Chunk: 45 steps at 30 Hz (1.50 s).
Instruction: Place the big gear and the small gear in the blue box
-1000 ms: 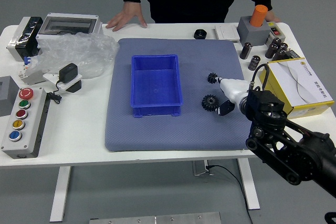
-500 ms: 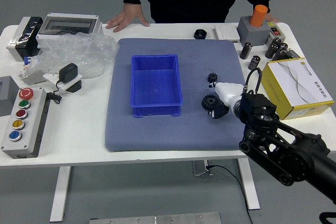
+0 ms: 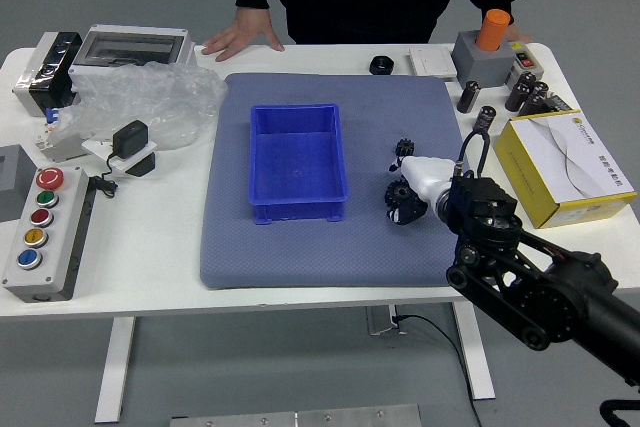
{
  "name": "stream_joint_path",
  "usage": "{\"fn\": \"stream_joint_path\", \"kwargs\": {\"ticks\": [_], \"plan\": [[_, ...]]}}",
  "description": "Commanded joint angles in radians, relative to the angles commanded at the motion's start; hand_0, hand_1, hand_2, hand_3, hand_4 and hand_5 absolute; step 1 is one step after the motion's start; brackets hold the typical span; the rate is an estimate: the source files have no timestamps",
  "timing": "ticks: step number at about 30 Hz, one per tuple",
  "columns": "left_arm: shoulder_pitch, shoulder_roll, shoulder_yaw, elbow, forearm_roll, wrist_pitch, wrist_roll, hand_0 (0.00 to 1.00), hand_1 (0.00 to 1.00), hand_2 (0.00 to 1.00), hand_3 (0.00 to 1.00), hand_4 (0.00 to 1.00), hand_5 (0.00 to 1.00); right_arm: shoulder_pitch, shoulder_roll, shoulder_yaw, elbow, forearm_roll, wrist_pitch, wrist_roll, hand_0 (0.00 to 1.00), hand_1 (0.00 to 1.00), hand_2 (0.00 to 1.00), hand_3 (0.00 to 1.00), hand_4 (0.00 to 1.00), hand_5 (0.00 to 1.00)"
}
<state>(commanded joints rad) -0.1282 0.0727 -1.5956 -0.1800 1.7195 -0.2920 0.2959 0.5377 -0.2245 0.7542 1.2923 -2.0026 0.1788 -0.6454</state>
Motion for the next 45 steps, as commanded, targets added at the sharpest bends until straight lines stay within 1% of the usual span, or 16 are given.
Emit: {"fn": "stream_joint_path", "kwargs": {"ticks": [3, 4, 9, 10, 15, 16, 21, 22, 27, 28, 33, 34, 45], "plan": [[0.0, -0.001, 0.001, 0.0, -0.001, 0.0, 0.0, 0.816, 0.806, 0.816, 0.841, 0.632, 0.28, 0.0, 0.0, -0.003, -0.006, 0.009, -0.004, 0.0, 0.779, 0.715, 0.779, 0.823, 0.761, 0.287], [0.0, -0.001, 0.001, 0.0, -0.001, 0.0, 0.0, 0.816, 0.805, 0.817, 0.841, 0.631, 0.28, -0.001, 0.0, -0.003, -0.009, 0.012, -0.006, 0.0, 0.777, 0.71, 0.76, 0.792, 0.737, 0.332], [0.0, -0.002, 0.001, 0.0, -0.003, 0.0, 0.0, 0.816, 0.805, 0.817, 0.841, 0.631, 0.28, -0.001, -0.001, -0.007, -0.017, 0.019, -0.012, 0.0, 0.777, 0.71, 0.76, 0.792, 0.737, 0.332], [0.0, -0.001, 0.002, 0.0, -0.003, 0.0, 0.0, 0.816, 0.806, 0.817, 0.841, 0.631, 0.28, -0.001, -0.002, -0.008, -0.018, 0.019, -0.013, 0.0, 0.719, 0.647, 0.71, 0.717, 0.639, 0.388], [0.0, -0.002, 0.003, 0.0, -0.005, 0.0, 0.0, 0.816, 0.806, 0.817, 0.841, 0.631, 0.28, 0.0, -0.003, -0.011, -0.022, 0.015, -0.024, 0.0, 0.719, 0.647, 0.71, 0.717, 0.639, 0.388], [0.0, -0.002, 0.004, 0.0, -0.006, 0.001, 0.0, 0.816, 0.806, 0.817, 0.841, 0.63, 0.281, 0.0, -0.003, -0.012, -0.022, 0.013, -0.028, 0.0, 0.681, 0.597, 0.646, 0.696, 0.589, 0.389], [0.001, -0.003, 0.006, 0.0, -0.008, 0.001, 0.001, 0.816, 0.806, 0.817, 0.841, 0.63, 0.281, -0.001, -0.002, -0.018, -0.025, 0.002, -0.045, 0.0, 0.681, 0.597, 0.646, 0.696, 0.589, 0.389], [0.001, -0.003, 0.007, 0.0, -0.009, 0.001, 0.001, 0.816, 0.806, 0.816, 0.84, 0.63, 0.281, -0.001, -0.002, -0.019, -0.025, 0.0, -0.047, 0.0, 0.654, 0.572, 0.62, 0.684, 0.549, 0.364], [0.0, -0.002, 0.007, 0.0, -0.01, 0.001, 0.0, 0.816, 0.806, 0.816, 0.84, 0.63, 0.281, -0.001, -0.002, -0.021, -0.027, -0.01, -0.053, 0.0, 0.654, 0.572, 0.62, 0.684, 0.549, 0.364], [0.0, -0.002, 0.007, 0.0, -0.01, 0.001, 0.0, 0.816, 0.805, 0.817, 0.841, 0.63, 0.281, -0.001, -0.002, -0.022, -0.028, -0.012, -0.054, 0.0, 0.666, 0.56, 0.61, 0.677, 0.531, 0.291], [0.0, -0.003, 0.009, 0.0, -0.011, 0.001, 0.0, 0.816, 0.805, 0.817, 0.841, 0.63, 0.281, -0.002, -0.002, -0.025, -0.031, -0.021, -0.057, 0.0, 0.666, 0.56, 0.61, 0.677, 0.531, 0.291], [0.001, -0.003, 0.009, 0.0, -0.012, 0.001, 0.001, 0.816, 0.805, 0.815, 0.841, 0.629, 0.28, -0.001, -0.002, -0.025, -0.03, -0.023, -0.058, 0.0, 0.678, 0.556, 0.595, 0.671, 0.546, 0.229], [0.0, -0.001, 0.009, 0.0, -0.013, 0.001, 0.0, 0.816, 0.805, 0.815, 0.841, 0.629, 0.28, 0.009, -0.014, -0.002, -0.008, -0.044, -0.06, 0.0, 0.679, 0.552, 0.591, 0.669, 0.554, 0.214]]}}
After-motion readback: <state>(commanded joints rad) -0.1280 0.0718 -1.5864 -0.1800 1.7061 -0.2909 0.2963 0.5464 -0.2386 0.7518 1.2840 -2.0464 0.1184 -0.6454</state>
